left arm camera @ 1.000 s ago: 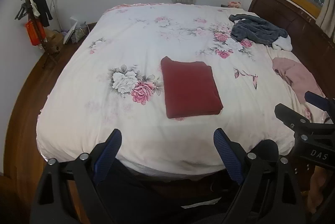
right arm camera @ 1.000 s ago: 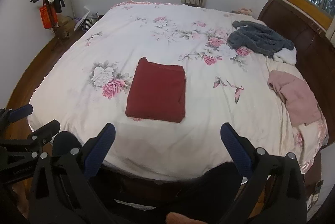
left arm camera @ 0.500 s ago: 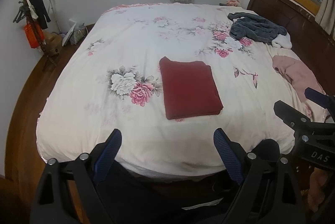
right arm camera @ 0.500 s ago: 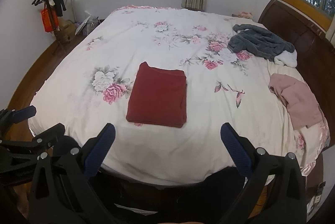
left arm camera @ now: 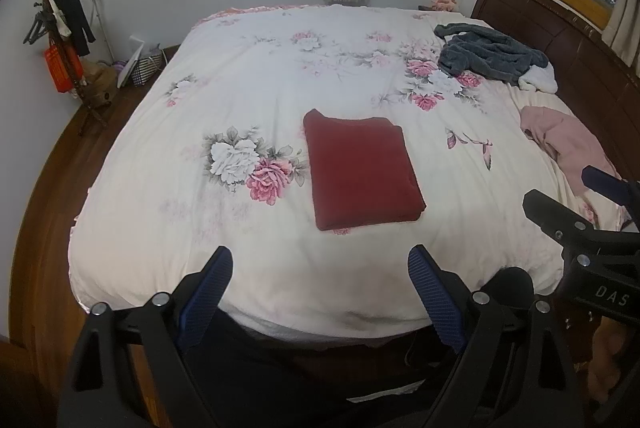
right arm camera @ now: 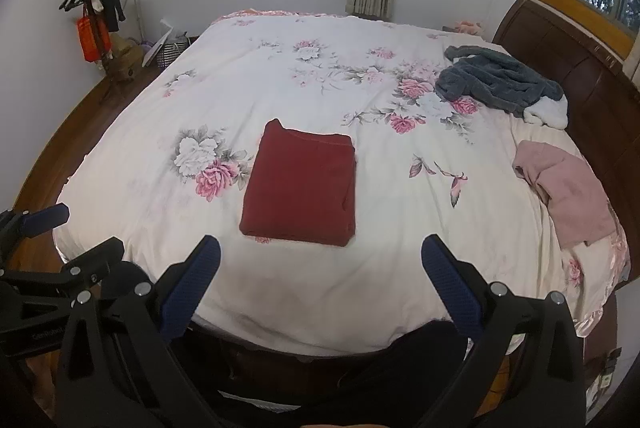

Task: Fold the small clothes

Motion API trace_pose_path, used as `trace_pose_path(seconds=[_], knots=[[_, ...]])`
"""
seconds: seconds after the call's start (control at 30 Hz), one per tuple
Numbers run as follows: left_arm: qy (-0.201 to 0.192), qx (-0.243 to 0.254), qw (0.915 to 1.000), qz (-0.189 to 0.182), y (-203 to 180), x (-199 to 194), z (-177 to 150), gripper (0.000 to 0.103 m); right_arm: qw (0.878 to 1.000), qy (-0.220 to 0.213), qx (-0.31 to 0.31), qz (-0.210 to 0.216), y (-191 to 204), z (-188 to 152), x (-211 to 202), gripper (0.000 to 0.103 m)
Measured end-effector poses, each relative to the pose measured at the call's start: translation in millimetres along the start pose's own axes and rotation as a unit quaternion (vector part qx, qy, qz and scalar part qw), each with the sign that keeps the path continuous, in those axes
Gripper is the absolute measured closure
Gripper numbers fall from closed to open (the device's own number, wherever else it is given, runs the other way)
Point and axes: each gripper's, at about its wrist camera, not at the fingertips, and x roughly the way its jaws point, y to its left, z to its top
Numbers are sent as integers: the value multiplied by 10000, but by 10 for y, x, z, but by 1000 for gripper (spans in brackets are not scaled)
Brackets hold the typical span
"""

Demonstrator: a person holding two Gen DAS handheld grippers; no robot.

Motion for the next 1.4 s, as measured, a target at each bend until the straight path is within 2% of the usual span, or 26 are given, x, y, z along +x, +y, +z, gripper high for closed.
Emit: trace_pose_path(seconds=[1.4], knots=[[105, 70, 9999, -13, -14, 110, 0, 13, 10000, 48, 81, -25, 14, -34, 29, 3]])
